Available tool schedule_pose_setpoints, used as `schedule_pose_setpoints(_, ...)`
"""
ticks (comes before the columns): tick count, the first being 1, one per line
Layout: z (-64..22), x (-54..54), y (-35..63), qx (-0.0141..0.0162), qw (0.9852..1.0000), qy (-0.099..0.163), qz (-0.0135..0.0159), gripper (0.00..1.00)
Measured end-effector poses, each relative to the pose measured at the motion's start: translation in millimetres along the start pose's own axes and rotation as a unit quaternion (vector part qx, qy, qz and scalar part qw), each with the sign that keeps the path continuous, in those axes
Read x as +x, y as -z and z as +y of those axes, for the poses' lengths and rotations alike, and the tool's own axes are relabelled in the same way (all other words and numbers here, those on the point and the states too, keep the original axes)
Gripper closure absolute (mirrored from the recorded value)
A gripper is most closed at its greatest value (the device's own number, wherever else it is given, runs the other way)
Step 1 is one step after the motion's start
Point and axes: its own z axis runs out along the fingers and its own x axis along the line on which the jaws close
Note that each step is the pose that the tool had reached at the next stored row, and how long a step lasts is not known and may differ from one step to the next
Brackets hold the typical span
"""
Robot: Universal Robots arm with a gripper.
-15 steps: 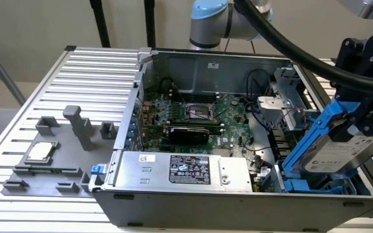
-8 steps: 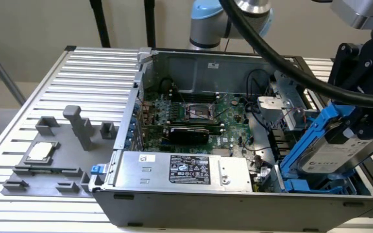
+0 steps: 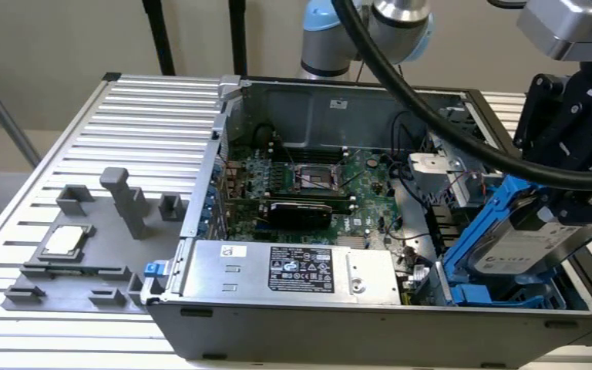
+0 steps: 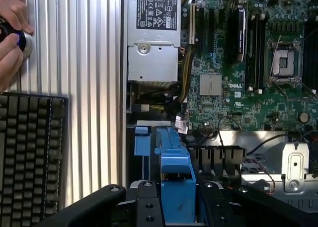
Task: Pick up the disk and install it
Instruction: 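Insert the disk into the insertion slot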
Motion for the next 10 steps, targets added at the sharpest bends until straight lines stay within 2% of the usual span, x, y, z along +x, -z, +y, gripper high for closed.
schedule_pose_setpoints(10, -0.3, 0.7, -11.9, -0.0001, 1.0000, 0.001, -0.0053, 1.00)
